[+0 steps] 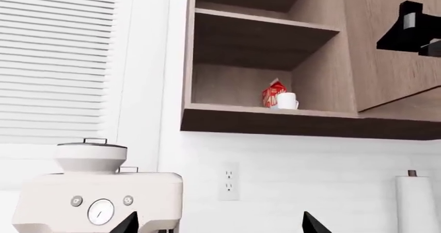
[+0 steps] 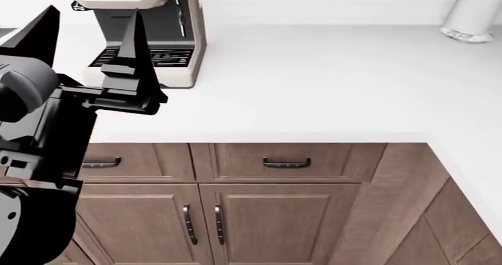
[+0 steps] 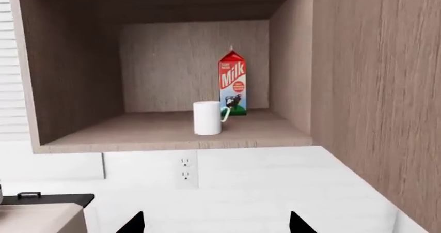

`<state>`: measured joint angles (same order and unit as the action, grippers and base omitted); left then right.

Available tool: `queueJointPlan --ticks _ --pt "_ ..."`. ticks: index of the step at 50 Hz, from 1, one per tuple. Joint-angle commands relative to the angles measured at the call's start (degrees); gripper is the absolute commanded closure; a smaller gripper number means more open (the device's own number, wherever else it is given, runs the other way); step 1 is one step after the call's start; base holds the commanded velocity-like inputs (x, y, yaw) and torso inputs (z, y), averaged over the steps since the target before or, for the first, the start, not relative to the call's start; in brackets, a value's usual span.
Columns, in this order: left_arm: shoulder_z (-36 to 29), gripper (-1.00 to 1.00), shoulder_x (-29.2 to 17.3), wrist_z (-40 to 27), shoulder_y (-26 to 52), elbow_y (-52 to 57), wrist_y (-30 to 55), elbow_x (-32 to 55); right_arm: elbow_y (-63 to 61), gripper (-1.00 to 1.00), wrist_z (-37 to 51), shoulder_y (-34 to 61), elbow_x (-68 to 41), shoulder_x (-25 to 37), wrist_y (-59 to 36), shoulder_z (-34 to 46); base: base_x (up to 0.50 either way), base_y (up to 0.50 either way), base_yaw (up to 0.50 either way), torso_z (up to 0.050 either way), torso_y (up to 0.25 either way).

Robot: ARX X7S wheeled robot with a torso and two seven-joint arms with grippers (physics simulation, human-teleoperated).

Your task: Pick the mug from the cabinet, place it under the coffee machine dispenser, and press the start button.

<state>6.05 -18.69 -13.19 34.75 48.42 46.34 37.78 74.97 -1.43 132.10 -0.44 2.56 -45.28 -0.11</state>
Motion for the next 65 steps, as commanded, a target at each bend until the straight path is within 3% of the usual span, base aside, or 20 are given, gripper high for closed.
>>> queueJointPlan --ticks 1,7,44,65 --pt "0.44 -1.0 -0.56 -0.36 0.12 0.9 -0.48 1.13 0.03 -1.0 0.01 -0.01 0.0 -0.01 0.0 -0.02 0.48 0.0 0.0 0.0 0.0" --pt "0.5 -1.0 -0.88 -0.49 -0.36 1.13 -1.4 0.88 0.03 -1.0 0.01 -0.01 0.0 -0.01 0.0 -0.02 0.49 0.0 0.0 0.042 0.049" --pt "-1.3 -1.0 -2.34 -1.08 -2.65 1.57 -2.61 2.54 0.03 -1.0 0.01 -0.01 0.0 -0.01 0.0 -0.02 0.47 0.0 0.0 0.0 0.0" --pt "-1.75 -1.0 -2.65 -1.39 -3.59 1.27 -3.68 2.48 0.03 -1.0 0.01 -0.01 0.0 -0.01 0.0 -0.02 0.05 0.06 0.0 0.0 0.0"
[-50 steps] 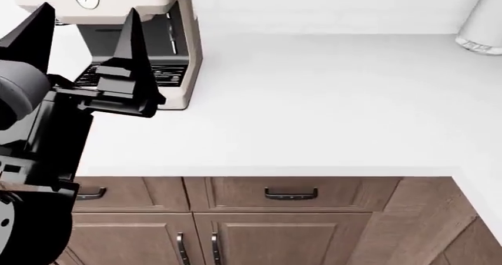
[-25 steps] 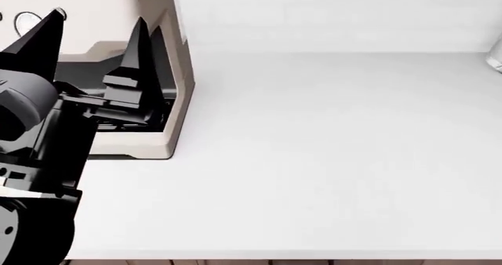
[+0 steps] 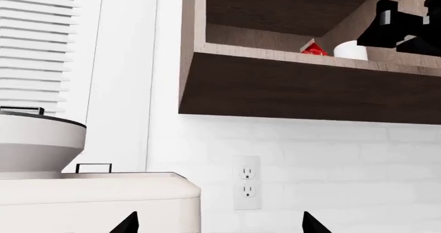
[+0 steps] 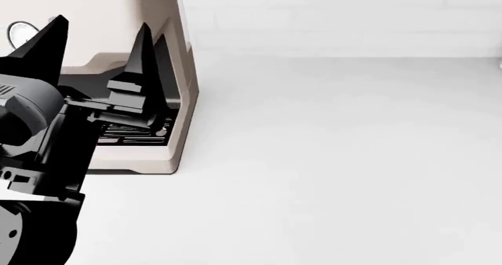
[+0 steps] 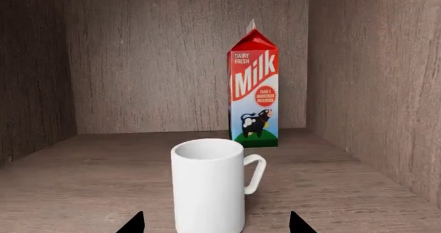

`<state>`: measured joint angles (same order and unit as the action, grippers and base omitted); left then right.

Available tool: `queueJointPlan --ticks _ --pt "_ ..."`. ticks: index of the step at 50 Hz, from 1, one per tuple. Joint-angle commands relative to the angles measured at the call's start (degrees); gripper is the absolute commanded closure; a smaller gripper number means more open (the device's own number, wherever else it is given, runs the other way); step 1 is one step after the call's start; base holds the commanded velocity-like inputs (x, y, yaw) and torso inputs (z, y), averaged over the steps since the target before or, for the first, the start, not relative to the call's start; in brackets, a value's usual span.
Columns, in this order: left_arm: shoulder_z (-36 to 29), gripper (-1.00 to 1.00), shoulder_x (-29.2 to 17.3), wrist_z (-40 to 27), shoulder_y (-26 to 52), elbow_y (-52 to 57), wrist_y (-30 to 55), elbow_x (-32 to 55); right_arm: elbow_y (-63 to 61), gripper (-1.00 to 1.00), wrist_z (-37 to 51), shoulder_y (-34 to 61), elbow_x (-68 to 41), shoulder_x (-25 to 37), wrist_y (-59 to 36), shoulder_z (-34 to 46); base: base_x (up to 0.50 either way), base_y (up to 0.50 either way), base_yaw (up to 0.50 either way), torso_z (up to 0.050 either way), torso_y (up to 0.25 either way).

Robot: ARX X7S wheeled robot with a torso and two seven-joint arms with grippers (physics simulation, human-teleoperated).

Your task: Pick the mug from the cabinet, place it under the coffee machine dispenser, and press the start button.

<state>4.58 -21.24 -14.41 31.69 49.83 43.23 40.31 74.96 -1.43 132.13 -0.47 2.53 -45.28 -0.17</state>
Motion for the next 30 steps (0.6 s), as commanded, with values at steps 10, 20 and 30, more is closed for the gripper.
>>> queueJointPlan --ticks 10,20,30 --pt "-0.55 -1.0 -0.18 -0.23 -0.71 -0.24 -1.07 0.09 0.03 -1.0 0.01 -0.05 0.03 0.03 -0.01 0.03 0.22 0.0 0.0 0.0 0.0" --pt "-0.79 -1.0 -0.29 -0.63 -0.73 -0.03 -1.16 0.42 0.03 -1.0 0.01 -0.05 0.03 0.03 -0.01 0.03 0.22 0.0 0.0 0.0 0.0" --pt "-1.05 -1.0 -0.46 -0.92 -0.82 0.14 -1.37 0.62 0.03 1.0 0.01 -0.05 0.03 0.03 -0.01 0.03 0.03 0.0 0.0 0.0 0.0"
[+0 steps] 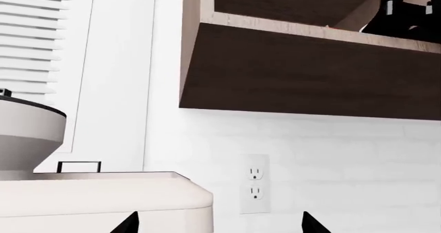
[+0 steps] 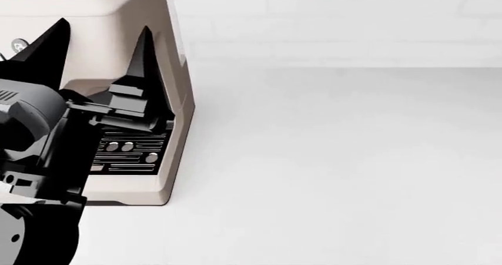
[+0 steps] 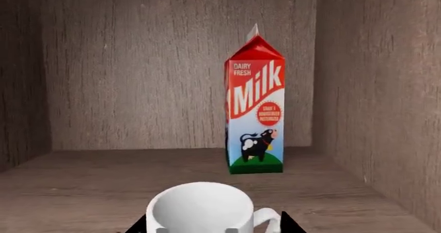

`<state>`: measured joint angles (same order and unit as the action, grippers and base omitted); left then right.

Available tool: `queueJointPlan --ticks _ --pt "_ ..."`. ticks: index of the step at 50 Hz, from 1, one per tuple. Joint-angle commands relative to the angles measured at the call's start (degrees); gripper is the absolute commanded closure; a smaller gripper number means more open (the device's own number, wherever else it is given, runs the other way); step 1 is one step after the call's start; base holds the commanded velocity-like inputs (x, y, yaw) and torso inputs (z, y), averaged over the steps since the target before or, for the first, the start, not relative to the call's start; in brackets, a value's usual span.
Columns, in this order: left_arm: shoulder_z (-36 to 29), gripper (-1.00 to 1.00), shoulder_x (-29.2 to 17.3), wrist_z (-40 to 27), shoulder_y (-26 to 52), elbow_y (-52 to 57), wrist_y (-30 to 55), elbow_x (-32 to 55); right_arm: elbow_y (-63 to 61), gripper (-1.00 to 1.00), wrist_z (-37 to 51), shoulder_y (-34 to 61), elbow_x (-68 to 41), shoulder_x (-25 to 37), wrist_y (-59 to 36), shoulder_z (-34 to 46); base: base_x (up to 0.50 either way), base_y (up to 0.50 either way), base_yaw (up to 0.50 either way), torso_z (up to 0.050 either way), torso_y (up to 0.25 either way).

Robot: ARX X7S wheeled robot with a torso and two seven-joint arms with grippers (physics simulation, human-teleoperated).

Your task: Pick the mug from the cabinet, place it under the coffee machine dispenser, and press the start button.

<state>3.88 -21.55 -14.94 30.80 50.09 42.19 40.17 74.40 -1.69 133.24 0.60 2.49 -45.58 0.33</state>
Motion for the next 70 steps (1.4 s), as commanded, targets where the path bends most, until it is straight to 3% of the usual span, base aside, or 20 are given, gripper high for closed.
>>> queueJointPlan --ticks 1,15,24,33,70 --pt "-0.35 -1.0 -0.19 -0.41 0.03 -0.11 -0.37 0.77 0.6 1.0 0.27 -1.16 -1.04 0.07 0.3 -0.46 0.0 0.0 0.0 0.0 0.0" --pt "0.03 -1.0 -0.57 -1.68 0.65 0.31 -0.2 1.2 0.6 1.0 0.27 -1.16 -1.04 0.07 0.3 -0.46 0.0 0.0 0.0 0.0 0.0" --pt "-3.11 -1.0 -1.27 -5.3 1.28 -0.76 -2.66 -8.92 0.6 1.0 0.27 -1.16 -1.04 0.07 0.3 -0.46 0.0 0.0 0.0 0.0 0.0" --pt "-3.17 -1.0 -1.87 -3.56 0.4 0.35 -5.94 -9.11 0.6 1.0 0.27 -1.16 -1.04 0.07 0.3 -0.46 0.0 0.0 0.0 -0.001 0.016" --pt "-5.0 -1.0 -3.98 -3.38 -1.04 2.49 -5.78 -5.19 0.6 1.0 0.27 -1.16 -1.04 0.07 0.3 -0.46 0.0 0.0 0.0 -0.002 0.02"
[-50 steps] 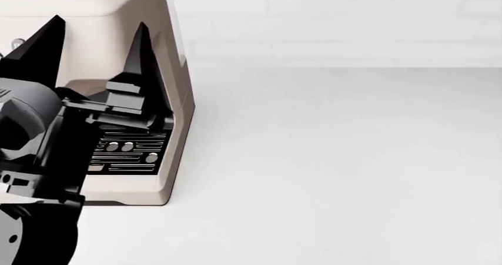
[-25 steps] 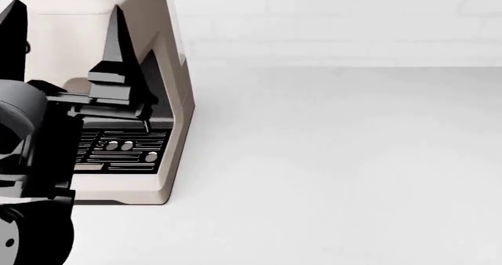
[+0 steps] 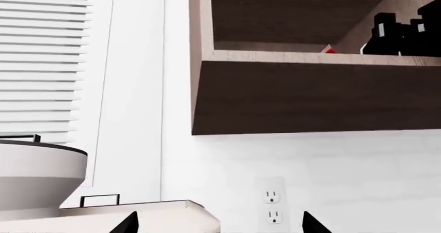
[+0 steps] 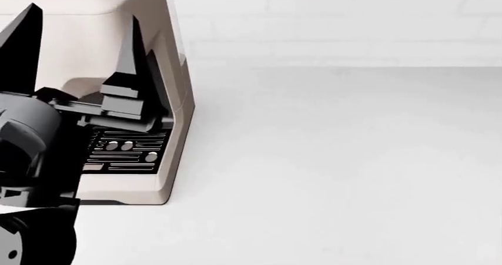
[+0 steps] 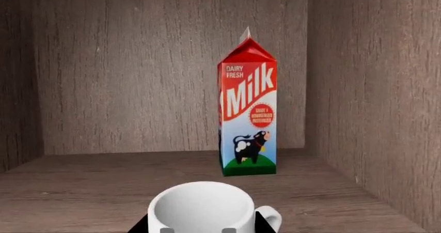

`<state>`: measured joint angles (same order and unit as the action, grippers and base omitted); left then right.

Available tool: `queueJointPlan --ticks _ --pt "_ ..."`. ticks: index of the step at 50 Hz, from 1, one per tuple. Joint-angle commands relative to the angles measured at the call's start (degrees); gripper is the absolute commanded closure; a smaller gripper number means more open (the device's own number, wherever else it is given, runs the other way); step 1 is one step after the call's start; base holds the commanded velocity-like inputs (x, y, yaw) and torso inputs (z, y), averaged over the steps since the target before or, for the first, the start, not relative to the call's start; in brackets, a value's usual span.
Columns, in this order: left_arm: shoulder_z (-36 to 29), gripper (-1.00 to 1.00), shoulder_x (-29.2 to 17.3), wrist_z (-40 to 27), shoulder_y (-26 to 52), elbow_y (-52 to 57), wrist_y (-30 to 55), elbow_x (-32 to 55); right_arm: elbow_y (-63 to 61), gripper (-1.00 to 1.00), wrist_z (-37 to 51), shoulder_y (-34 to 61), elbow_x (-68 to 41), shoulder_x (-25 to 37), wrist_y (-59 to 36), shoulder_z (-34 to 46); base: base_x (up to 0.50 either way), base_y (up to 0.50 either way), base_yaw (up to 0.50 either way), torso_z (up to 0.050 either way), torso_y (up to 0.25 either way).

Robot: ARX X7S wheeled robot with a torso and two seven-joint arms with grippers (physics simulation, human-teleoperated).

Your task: Pick the mug from the cabinet, place it under the coffee machine dispenser, and press the start button.

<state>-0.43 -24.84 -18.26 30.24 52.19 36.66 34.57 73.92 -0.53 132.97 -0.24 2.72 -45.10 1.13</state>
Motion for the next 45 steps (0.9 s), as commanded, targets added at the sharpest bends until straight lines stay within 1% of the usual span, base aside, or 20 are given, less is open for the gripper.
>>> queueJointPlan --ticks 1,2,4,5,12,22,39,45 --pt "-0.75 -1.0 -0.74 -0.11 -0.5 0.41 -0.27 0.43 1.07 1.0 -0.9 -0.88 -0.2 -0.17 -0.18 -1.26 0.0 0.0 0.0 0.0 0.0" --pt "-0.83 -1.0 -0.77 -0.16 -0.5 0.4 -0.29 0.43 -7.52 1.0 -8.79 2.03 1.81 -1.64 8.41 -0.99 0.0 0.0 0.0 0.0 0.0" --pt "-0.98 -1.0 -0.82 -0.24 -0.5 0.36 -0.35 0.42 -24.71 1.0 -8.97 2.03 1.56 -1.66 25.6 -1.01 0.0 0.0 0.0 0.0 0.0" --pt "-1.05 -1.0 -0.86 -0.28 -0.51 0.34 -0.39 0.42 -25.29 1.0 -9.11 2.03 1.37 -1.64 30.52 -1.02 0.0 0.0 0.0 0.0 0.0" --pt "-1.5 -1.0 -1.12 -0.55 -0.5 0.28 -0.56 0.46 -25.62 1.0 -10.41 2.03 1.33 -1.83 30.0 -0.99 0.0 0.0 0.0 0.0 0.0" --pt "-1.68 -1.0 -1.61 -0.92 -0.56 0.44 -0.82 0.92 -26.27 1.0 -10.51 2.03 1.32 -1.88 29.75 -1.01 -0.47 0.13 0.0 0.0 0.0" --pt "-2.37 -1.0 -2.32 -1.63 -0.56 0.65 -1.24 1.45 -25.44 1.0 -10.98 2.03 0.73 -0.93 25.76 -1.08 -0.01 0.0 0.0 0.0 0.0" --pt "-2.92 -1.0 -2.43 -1.87 -0.66 0.55 -1.5 1.29 -24.49 1.0 -11.63 2.03 0.34 -0.35 24.76 -1.1 -0.47 0.09 0.0 0.0 0.0"
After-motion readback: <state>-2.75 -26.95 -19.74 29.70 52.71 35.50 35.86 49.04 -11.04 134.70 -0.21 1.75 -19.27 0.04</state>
